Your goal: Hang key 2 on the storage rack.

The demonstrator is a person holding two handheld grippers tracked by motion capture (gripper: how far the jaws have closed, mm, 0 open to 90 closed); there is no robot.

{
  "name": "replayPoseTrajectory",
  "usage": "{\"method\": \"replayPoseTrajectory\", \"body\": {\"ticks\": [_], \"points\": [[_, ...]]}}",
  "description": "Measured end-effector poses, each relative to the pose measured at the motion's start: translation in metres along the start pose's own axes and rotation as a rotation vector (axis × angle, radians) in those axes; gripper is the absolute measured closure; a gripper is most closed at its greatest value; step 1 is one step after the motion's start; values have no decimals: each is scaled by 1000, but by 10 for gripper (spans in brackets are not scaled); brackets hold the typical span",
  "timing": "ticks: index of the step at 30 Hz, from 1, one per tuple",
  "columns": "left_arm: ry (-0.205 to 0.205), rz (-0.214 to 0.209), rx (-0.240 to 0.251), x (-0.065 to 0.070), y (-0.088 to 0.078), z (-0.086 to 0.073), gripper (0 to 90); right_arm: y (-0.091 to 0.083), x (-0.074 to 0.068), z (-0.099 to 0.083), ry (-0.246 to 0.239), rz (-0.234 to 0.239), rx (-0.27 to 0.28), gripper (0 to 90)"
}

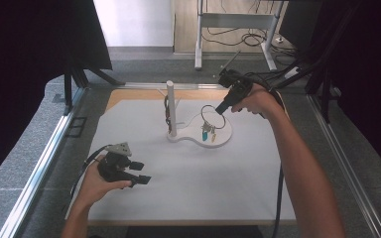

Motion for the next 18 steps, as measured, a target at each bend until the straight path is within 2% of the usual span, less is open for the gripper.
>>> {"method": "replayPoseTrajectory", "body": {"ticks": [4,7,18], "points": [[-3,-3,-2,0,0,0,377,1,2,4,3,-4,7,883],[0,-24,14,2,-1,1,376,2,4,7,9,-9,14,883],[2,-9,11,2,-2,1,376,6,14,17,31,-25,30,883]]}}
Point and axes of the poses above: each handheld gripper's, and its own axes: y roughly forward along the jaws, z roughly out of its top, x roughly to its right, the point moved 3 cm from there along y, roughly forward along the jaws, and after that the axes turned 9 degrees about x, right-handed, at the moved point
